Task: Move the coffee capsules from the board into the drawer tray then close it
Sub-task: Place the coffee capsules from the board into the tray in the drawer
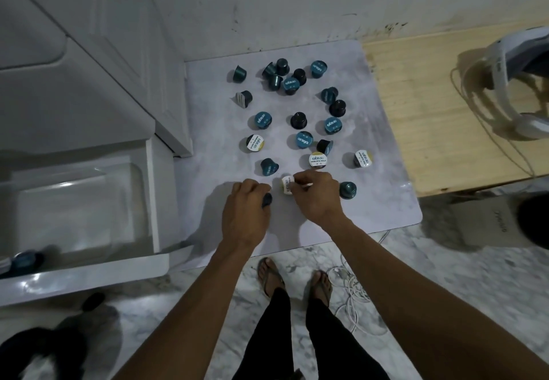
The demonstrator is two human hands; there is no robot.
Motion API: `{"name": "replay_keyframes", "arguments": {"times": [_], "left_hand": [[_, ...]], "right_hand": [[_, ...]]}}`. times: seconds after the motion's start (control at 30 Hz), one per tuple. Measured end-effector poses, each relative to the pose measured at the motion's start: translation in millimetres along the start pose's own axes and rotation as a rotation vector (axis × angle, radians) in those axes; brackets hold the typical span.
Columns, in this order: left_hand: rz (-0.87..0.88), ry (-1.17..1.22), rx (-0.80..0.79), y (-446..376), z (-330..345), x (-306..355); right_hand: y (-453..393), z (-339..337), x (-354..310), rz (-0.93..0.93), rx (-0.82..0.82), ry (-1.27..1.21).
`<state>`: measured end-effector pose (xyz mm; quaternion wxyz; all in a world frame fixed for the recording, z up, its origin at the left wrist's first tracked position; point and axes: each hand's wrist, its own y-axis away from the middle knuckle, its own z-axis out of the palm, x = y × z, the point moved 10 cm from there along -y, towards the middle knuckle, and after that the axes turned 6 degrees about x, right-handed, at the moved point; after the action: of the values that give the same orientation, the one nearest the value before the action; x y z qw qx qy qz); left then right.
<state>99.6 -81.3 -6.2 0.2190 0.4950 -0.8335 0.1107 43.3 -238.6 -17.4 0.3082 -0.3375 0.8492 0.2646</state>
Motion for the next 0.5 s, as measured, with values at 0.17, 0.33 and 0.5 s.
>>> {"name": "replay_keyframes", "arguments": {"times": [0.17, 0.33, 0.5], "left_hand": [[0.181, -0.035, 0.027, -5, -2, 12], [0.326, 0.014, 0.140, 3, -4, 27], [0.255, 0.040, 0.166, 14, 4, 15]], "right_hand": [[3, 2, 13, 0.100, 0.019, -0.128], [7, -2, 13, 0.057, 0.027, -0.123], [15, -3, 1, -0.160, 0.015, -0.011]]}}
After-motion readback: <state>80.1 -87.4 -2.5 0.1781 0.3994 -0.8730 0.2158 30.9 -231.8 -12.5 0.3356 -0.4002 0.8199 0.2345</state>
